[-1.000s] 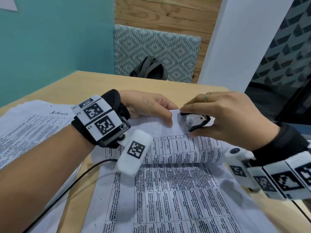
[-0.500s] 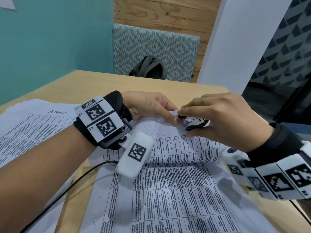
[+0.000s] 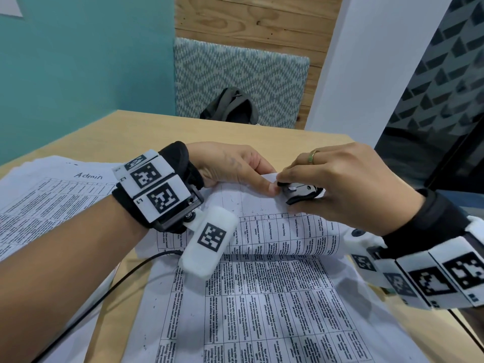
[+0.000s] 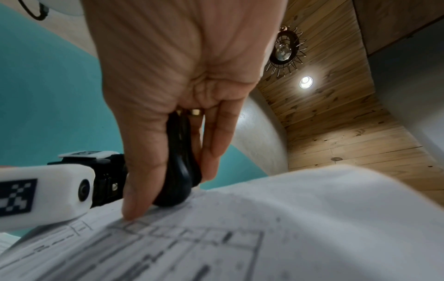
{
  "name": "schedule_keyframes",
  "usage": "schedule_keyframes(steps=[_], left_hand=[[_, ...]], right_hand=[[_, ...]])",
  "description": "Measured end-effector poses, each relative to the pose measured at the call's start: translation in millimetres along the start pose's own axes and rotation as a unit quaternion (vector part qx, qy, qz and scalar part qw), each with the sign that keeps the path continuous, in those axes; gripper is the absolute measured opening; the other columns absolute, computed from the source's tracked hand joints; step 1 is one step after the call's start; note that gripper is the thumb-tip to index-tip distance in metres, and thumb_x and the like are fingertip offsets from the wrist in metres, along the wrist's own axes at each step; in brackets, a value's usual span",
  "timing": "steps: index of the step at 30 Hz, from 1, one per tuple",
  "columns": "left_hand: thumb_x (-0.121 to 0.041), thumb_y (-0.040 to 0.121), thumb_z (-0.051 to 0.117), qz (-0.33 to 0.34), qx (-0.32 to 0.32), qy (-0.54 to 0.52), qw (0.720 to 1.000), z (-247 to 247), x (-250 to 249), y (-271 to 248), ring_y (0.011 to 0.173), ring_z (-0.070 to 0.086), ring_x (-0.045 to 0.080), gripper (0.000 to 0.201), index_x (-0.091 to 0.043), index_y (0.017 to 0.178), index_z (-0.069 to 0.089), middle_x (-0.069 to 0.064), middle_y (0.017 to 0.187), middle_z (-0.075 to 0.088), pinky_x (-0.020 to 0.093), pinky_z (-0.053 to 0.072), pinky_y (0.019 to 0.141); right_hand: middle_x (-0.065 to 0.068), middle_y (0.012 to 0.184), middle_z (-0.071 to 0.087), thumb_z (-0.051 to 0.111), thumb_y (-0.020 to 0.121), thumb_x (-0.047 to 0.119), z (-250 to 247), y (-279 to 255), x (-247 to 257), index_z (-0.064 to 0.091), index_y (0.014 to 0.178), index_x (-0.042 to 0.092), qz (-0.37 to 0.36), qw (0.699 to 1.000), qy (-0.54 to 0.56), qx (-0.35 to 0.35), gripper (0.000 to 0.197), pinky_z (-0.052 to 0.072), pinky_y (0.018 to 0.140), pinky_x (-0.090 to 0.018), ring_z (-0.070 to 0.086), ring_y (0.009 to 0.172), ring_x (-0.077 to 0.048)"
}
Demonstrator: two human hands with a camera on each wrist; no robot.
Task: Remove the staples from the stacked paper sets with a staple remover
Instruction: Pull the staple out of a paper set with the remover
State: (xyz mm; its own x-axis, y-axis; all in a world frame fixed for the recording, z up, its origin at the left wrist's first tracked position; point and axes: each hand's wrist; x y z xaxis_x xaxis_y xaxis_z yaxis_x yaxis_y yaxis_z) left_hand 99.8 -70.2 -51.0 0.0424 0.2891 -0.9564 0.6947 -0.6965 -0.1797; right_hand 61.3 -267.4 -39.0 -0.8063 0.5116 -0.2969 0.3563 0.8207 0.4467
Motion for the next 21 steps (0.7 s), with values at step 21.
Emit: schedule_keyframes(steps=[21], left_hand=[[-0.017, 0.066, 0.066, 0.072, -0.105, 0.015, 0.992, 8.5, -8.9, -4.3, 0.06, 0.06, 0.003, 0.021, -0.005, 0.084, 0.064, -0.002, 0.068, 0.065, 0.011, 0.048, 0.059]], right_hand=[[0.006, 0.07, 0.071, 0.083, 0.057, 0.046, -3.7, 2.8, 6.4, 0.074, 0.078, 0.019, 0.258, 0.938, 0.208, -0.096, 0.036, 0.048, 0.066, -0.034, 0.064, 0.066, -0.008]])
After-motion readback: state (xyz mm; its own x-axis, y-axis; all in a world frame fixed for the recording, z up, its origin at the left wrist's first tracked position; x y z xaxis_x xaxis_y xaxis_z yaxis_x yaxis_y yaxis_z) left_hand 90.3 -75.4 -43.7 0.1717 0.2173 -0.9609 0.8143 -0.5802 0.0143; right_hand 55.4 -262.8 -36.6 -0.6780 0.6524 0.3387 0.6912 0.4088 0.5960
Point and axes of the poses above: each hand's wrist, its own y-axis towards the middle knuckle, its own z-axis out of the palm, x = y × z
